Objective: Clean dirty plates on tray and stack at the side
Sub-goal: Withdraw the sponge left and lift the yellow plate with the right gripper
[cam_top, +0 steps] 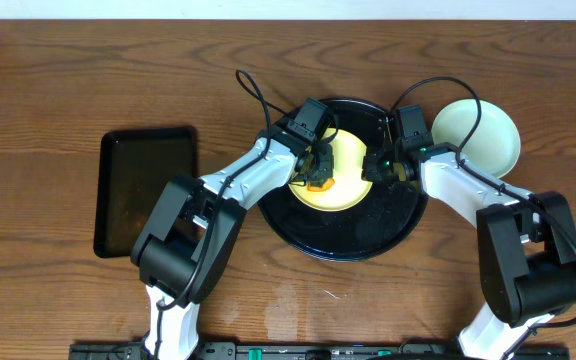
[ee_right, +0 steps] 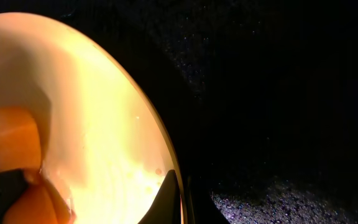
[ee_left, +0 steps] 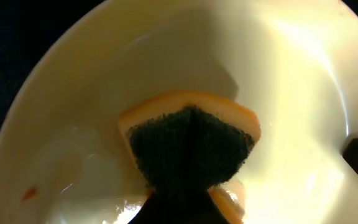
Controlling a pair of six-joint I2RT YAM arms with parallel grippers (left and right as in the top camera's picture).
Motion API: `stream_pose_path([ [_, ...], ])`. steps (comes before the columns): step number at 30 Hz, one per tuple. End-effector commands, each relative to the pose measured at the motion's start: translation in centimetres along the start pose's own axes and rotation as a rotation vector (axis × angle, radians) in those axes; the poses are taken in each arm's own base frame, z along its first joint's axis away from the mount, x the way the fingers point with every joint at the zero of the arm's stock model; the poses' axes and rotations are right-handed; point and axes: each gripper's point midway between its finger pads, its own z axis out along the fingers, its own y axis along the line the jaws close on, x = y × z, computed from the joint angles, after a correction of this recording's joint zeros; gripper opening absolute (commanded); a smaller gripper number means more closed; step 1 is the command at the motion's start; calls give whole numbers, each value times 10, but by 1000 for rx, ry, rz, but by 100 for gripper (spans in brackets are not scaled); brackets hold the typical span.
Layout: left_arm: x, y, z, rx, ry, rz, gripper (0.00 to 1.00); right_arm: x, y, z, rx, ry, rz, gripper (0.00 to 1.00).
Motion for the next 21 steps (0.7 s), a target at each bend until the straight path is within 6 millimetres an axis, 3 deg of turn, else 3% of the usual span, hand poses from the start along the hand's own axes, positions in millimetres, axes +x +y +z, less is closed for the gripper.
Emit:
stream_pose_path([
  [1, -5, 34, 8, -172, -43, 14, 8, 18, -12, 14, 45, 57, 20, 1],
  [9, -23, 82, -10, -468, -143, 127, 8, 18, -13, 14, 46, 58, 20, 1],
  [14, -33, 96, -21, -577, -185, 192, 8, 18, -13, 14, 47, 60, 20, 1],
  [18, -48, 107, -44, -687, -266, 195, 7, 19, -13, 14, 46, 62, 20, 1],
  [21, -57, 103, -62, -688, -312, 184, 8, 16, -8, 9, 27, 56, 9, 1],
])
